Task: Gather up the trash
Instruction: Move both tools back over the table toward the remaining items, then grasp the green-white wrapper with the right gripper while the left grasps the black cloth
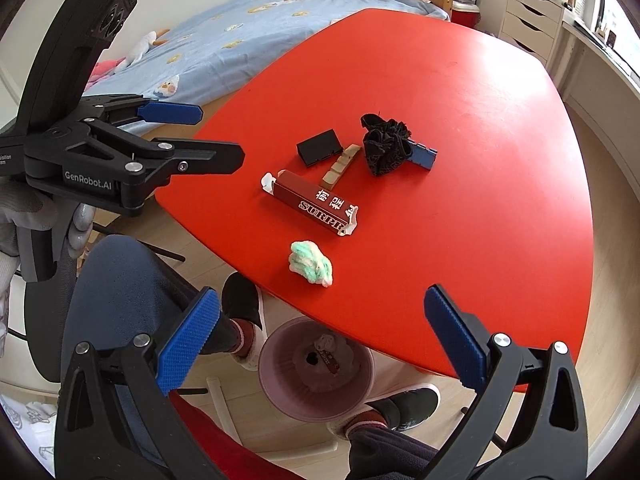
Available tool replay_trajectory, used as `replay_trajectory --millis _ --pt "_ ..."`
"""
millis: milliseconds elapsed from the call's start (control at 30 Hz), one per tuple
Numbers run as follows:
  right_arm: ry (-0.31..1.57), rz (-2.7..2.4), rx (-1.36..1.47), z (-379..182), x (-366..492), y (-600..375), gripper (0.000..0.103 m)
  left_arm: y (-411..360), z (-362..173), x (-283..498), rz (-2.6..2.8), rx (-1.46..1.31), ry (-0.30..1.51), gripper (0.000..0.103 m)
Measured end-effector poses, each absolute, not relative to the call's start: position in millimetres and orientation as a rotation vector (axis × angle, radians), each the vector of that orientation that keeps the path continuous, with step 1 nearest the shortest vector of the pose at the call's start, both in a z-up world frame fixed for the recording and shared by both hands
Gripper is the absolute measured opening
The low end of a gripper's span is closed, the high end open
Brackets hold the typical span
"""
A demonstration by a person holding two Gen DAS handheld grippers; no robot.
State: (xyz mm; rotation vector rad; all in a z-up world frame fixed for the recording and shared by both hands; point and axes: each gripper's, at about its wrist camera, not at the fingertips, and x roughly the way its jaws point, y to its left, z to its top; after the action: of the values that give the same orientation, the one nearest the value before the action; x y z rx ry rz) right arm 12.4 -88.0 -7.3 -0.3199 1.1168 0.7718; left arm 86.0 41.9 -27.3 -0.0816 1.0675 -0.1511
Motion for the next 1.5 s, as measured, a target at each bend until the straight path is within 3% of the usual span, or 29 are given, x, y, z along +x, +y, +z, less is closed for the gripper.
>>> replay_trajectory --millis 367,467,1000,1167,1433,1500 --pt "1.16 0.821 -0.404 -36 28 -61 0.098 45 -60 138 -0.184 -0.015 1.174 0.095" --pt "1.174 0.826 -0.418 -41 29 -57 0.083 43 -67 143 -0.19 -0.012 1.19 0.095" --pt "1.194 0.84 -0.467 -55 30 -47 0.032 33 -84 162 -0.188 0.056 1.207 0.095" --pt "1.191 0.83 -0.472 -57 32 -49 0.024 33 -89 162 -0.173 0.063 1.19 0.095" --pt "1.186 0.806 -0.463 -55 37 -54 0.023 29 -91 159 -0.161 0.088 1.163 0.095" --pt "1.185 0.8 -0.462 -54 37 -54 0.023 29 -91 159 -0.16 0.088 1.153 0.091"
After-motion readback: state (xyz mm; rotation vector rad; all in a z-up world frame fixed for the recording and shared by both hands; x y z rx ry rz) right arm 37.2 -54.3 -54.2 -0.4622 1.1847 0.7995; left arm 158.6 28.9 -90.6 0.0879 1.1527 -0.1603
